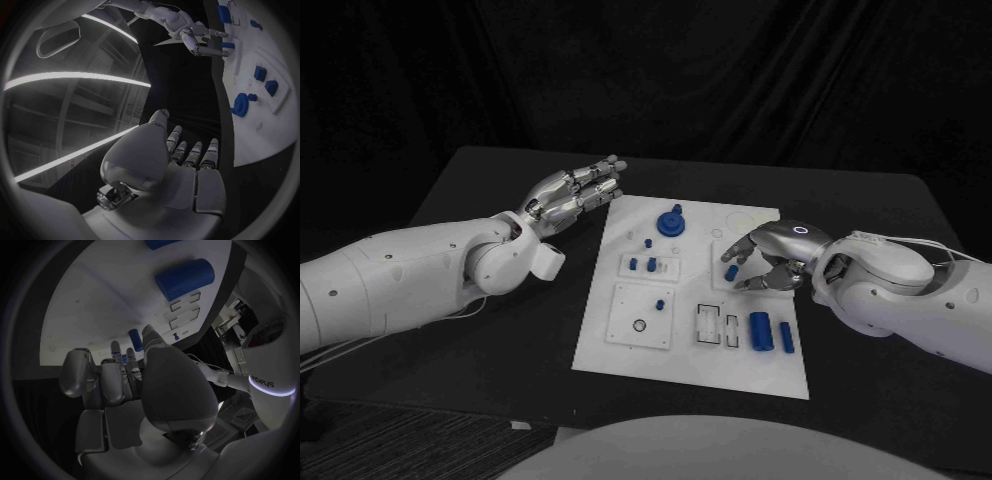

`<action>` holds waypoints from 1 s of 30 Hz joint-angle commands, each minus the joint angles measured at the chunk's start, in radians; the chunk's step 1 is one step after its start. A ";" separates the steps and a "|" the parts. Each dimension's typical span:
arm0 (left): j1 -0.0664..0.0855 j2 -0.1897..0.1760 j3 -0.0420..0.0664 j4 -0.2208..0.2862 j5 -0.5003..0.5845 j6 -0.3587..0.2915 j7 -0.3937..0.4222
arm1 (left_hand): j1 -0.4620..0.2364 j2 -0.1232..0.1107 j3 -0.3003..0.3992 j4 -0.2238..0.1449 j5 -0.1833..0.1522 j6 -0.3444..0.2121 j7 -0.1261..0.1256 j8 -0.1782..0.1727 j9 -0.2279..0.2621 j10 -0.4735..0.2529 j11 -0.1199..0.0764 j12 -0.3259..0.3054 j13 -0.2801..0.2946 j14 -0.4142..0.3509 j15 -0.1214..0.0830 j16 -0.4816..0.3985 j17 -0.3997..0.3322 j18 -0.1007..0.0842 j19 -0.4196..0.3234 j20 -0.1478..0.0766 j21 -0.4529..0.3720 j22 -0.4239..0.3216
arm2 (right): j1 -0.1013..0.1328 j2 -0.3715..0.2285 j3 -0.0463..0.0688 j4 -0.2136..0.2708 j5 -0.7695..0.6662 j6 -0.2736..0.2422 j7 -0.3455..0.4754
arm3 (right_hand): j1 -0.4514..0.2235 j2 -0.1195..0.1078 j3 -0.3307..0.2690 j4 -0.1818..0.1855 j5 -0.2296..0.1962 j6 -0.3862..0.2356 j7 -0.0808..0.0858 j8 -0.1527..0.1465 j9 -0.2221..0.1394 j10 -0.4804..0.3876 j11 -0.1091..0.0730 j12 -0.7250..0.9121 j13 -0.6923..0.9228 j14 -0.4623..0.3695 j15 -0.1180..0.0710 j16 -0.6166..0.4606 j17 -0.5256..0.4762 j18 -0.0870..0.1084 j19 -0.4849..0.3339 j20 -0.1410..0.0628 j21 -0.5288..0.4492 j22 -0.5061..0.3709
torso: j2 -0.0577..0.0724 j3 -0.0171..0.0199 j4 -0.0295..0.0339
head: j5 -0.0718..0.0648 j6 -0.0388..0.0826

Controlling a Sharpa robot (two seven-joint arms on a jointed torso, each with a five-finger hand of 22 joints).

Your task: Assemble the parts on the task board

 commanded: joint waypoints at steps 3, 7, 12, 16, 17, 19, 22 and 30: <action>-0.002 0.005 0.001 0.000 0.007 0.015 0.011 | 0.004 0.007 0.007 -0.003 0.005 0.008 0.000 0.004 0.001 0.001 0.005 0.004 0.001 0.000 0.007 0.004 0.001 -0.007 0.008 -0.001 0.003 0.001 | -0.003 0.010 0.001 -0.003 -0.001 0.001 0.003 | -0.002 0.017 -0.003 -0.009 0.005 0.015 0.001 0.000 0.001 0.026 -0.006 -0.004 0.001 0.026 -0.011 0.004 0.002 -0.009 0.003 -0.007 0.006 0.161 | 0.001 -0.0007 -0.0007 | 0.004 0.000; -0.003 0.007 0.001 -0.001 0.007 0.017 0.010 | 0.005 0.008 0.008 -0.004 0.006 0.009 0.000 0.004 0.001 0.001 0.006 0.004 0.001 0.000 0.008 0.004 0.001 -0.007 0.008 -0.001 0.003 0.001 | -0.003 0.018 0.001 -0.008 -0.001 0.012 0.000 | 0.004 0.027 -0.003 -0.020 0.009 0.029 0.005 0.001 0.001 0.050 -0.012 -0.005 0.001 0.028 -0.016 0.003 0.003 -0.009 0.004 -0.012 0.007 0.161 | 0.001 -0.0004 0.0006 | 0.005 0.000; -0.003 0.009 0.001 -0.001 0.007 0.018 0.009 | 0.006 0.009 0.010 -0.005 0.006 0.008 0.000 0.004 0.001 0.001 0.006 0.004 0.001 0.001 0.008 0.004 0.001 -0.007 0.009 -0.001 0.003 0.001 | -0.003 0.024 0.001 -0.010 -0.001 0.019 0.000 | 0.020 0.041 0.001 -0.040 0.027 0.056 0.007 0.004 0.003 0.074 -0.017 -0.012 0.000 0.029 -0.021 0.002 0.003 -0.009 0.005 -0.017 0.006 0.161 | 0.001 -0.0001 0.0004 | 0.005 0.000; -0.003 0.010 0.001 -0.003 0.007 0.021 0.008 | 0.009 0.010 0.014 -0.009 0.008 0.008 0.000 0.004 0.001 0.000 0.006 0.004 0.001 0.001 0.010 0.005 0.001 -0.007 0.009 -0.001 0.004 0.001 | -0.003 0.030 0.001 -0.014 -0.001 0.022 0.001 | 0.034 0.049 0.006 -0.053 0.046 0.080 0.016 0.006 0.003 0.086 -0.019 -0.022 -0.001 0.030 -0.022 0.001 0.004 -0.010 0.006 -0.019 0.007 0.161 | 0.001 -0.0002 0.0002 | 0.008 0.000; -0.003 0.011 0.001 -0.003 0.007 0.021 0.008 | 0.010 0.011 0.015 -0.010 0.008 0.008 0.000 0.004 0.001 0.000 0.006 0.004 0.001 0.001 0.011 0.005 0.001 -0.007 0.009 -0.001 0.004 0.001 | -0.003 0.032 0.001 -0.015 -0.001 0.022 0.002 | 0.040 0.052 0.009 -0.057 0.049 0.089 0.023 0.007 0.003 0.091 -0.019 -0.025 -0.001 0.030 -0.023 0.001 0.004 -0.010 0.006 -0.020 0.008 0.162 | 0.001 -0.0002 0.0001 | 0.009 0.000; -0.004 0.011 0.001 -0.004 0.007 0.022 0.008 | 0.010 0.011 0.015 -0.010 0.008 0.008 0.000 0.004 0.001 0.000 0.006 0.004 0.001 0.001 0.011 0.005 0.001 -0.007 0.009 -0.001 0.004 0.001 | -0.003 0.034 0.001 -0.017 -0.001 0.022 0.003 | 0.049 0.057 0.016 -0.062 0.056 0.106 0.031 0.010 0.004 0.100 -0.021 -0.030 -0.001 0.030 -0.024 0.001 0.004 -0.010 0.007 -0.021 0.009 0.162 | 0.001 -0.0003 0.0006 | 0.010 0.000; -0.005 0.012 0.001 -0.005 0.007 0.025 0.006 | 0.014 0.013 0.022 -0.016 0.008 0.009 0.001 0.004 0.001 0.000 0.007 0.004 0.001 0.002 0.012 0.005 0.002 -0.009 0.010 -0.001 0.003 -0.001 | -0.004 0.039 0.001 -0.020 -0.001 0.023 0.004 | 0.067 0.060 0.030 -0.071 0.076 0.144 0.057 0.016 0.006 0.111 -0.021 -0.044 -0.002 0.030 -0.026 0.000 0.005 -0.011 0.009 -0.022 0.012 0.163 | 0.000 0.0001 0.0004 | 0.010 0.000; -0.010 0.013 0.001 -0.008 0.007 0.029 0.004 | 0.022 0.015 0.038 -0.032 0.009 0.010 0.003 0.003 0.001 -0.001 0.008 0.004 0.000 0.002 0.015 0.005 0.002 -0.011 0.011 -0.001 0.004 -0.002 | -0.004 0.042 0.001 -0.024 -0.001 0.020 0.005 | 0.115 0.054 0.081 -0.087 0.106 0.222 0.098 0.026 0.010 0.133 -0.025 -0.064 -0.003 0.031 -0.028 0.000 0.008 -0.012 0.011 -0.025 0.021 0.166 | 0.000 -0.0004 -0.0005 | 0.014 0.000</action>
